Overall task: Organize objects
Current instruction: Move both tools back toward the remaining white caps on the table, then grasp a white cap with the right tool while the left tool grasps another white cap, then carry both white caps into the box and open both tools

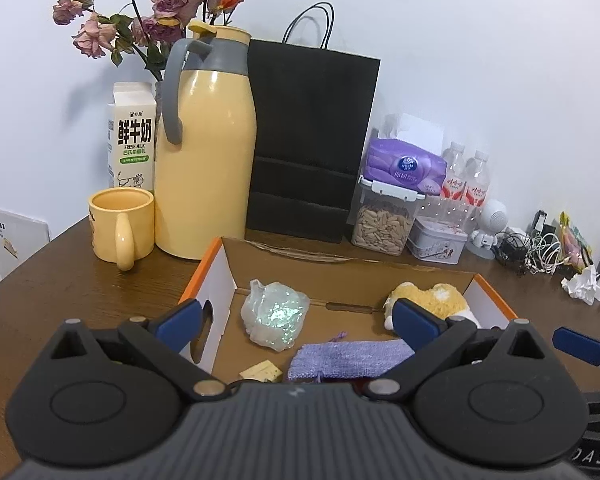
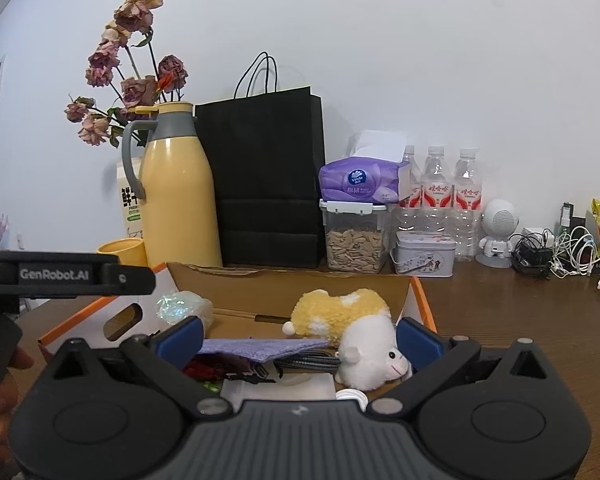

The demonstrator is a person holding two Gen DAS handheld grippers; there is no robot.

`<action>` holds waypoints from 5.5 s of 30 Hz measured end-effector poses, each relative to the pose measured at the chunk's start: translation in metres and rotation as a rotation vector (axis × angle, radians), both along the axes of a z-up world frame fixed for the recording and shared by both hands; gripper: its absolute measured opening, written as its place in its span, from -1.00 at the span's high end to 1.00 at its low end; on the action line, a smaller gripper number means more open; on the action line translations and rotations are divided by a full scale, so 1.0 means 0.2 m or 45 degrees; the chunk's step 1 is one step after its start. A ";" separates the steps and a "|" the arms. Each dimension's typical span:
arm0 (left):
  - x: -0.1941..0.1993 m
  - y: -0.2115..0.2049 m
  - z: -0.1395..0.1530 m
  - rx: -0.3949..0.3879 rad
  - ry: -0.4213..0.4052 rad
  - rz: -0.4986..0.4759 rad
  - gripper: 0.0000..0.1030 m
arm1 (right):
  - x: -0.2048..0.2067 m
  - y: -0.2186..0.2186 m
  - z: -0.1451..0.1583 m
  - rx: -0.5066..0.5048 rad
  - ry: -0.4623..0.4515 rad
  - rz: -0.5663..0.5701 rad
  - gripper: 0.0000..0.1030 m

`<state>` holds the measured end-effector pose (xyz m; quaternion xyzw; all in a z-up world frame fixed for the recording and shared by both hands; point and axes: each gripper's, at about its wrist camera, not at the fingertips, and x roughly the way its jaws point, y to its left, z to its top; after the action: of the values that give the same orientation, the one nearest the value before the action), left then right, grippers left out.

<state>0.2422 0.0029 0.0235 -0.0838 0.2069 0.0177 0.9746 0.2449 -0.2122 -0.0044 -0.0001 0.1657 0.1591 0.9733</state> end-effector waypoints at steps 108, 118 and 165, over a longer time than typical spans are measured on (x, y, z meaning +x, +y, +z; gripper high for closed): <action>-0.14 -0.31 -0.31 0.245 0.463 -0.217 -0.61 | -0.34 -0.18 -0.21 -0.095 0.172 0.130 0.35; -0.14 -0.37 -0.32 0.280 0.449 -0.275 0.41 | -0.36 -0.18 -0.20 -0.087 0.151 0.151 0.35; -0.15 -0.16 0.16 0.113 0.000 -0.216 0.42 | -0.19 0.01 0.20 -0.107 -0.140 0.161 0.35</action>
<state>0.2127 -0.0294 0.0564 -0.0225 0.2121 -0.0556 0.9754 0.2077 -0.2106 0.0348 -0.0600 0.1183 0.2129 0.9680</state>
